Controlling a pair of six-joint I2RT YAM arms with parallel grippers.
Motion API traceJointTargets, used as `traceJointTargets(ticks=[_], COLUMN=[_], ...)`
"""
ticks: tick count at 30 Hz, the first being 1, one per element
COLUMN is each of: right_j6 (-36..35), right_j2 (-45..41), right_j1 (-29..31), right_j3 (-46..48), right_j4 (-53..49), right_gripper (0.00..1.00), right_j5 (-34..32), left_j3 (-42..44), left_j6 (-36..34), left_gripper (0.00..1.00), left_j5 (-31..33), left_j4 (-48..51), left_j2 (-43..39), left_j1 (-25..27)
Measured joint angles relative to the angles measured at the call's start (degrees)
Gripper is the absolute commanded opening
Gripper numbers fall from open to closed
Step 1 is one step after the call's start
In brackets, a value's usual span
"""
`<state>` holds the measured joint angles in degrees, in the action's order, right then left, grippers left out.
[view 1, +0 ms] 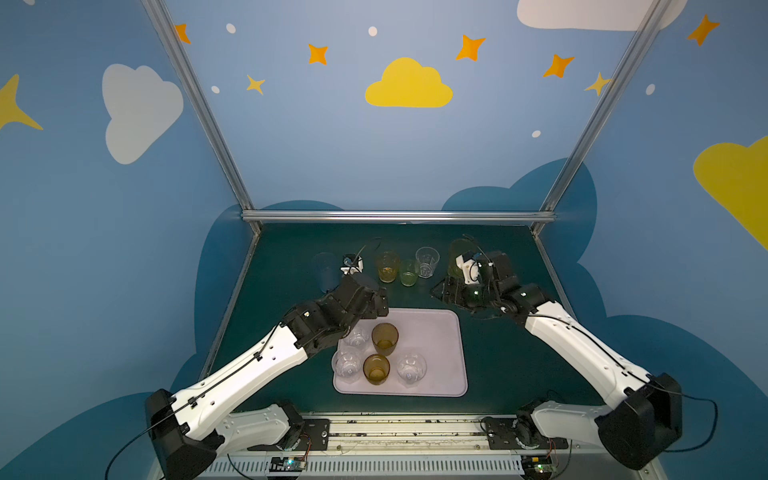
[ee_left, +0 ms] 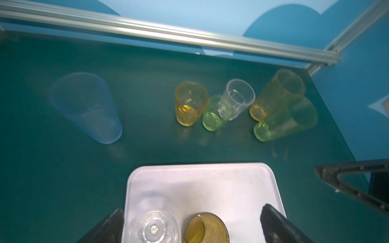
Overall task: Place the glasses into the tray
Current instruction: 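Move right gripper to the lime-green glass while left gripper returns toward the row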
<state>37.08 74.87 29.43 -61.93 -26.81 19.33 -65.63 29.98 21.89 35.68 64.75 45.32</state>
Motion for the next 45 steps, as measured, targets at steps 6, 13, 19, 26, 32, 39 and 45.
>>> traceJointTargets(ticks=[6,13,19,26,32,39,45], right_j6=[-1.4,-2.6,-2.1,-0.8,-0.4,-0.5,-0.5], right_j2=[9.5,19.1,28.0,35.9,37.3,37.3,37.9], right_j1=[0.0,0.1,1.1,2.7,3.0,2.9,2.9], right_j3=[-8.2,-17.0,-24.1,-31.1,-33.5,-33.9,-33.9], right_j4=[-1.1,-1.7,-1.7,-2.3,-6.3,-9.4,-9.7], right_gripper=[0.78,0.70,0.60,0.53,0.50,0.43,0.36], right_j5=[0.0,-1.4,-1.7,-2.6,-7.7,-12.8,-14.7], left_j3=[-0.2,-1.3,-1.2,-0.9,-0.9,-0.2,-0.2], left_j6=[-1.9,-4.7,-6.5,-8.4,-8.8,-9.3,-9.6], left_gripper=[1.00,1.00,1.00,1.00,1.00,1.00,1.00], left_j5=[-1.8,-5.0,-10.1,-15.6,-17.2,-17.1,-17.1], left_j4=[-4.7,-5.1,-5.5,-6.3,-6.4,-7.2,-7.4], left_j2=[-4.2,-3.2,0.0,2.7,2.7,2.1,2.1], left_j1=[-4.7,-7.7,-10.7,-11.8,-11.8,-11.9,-12.0])
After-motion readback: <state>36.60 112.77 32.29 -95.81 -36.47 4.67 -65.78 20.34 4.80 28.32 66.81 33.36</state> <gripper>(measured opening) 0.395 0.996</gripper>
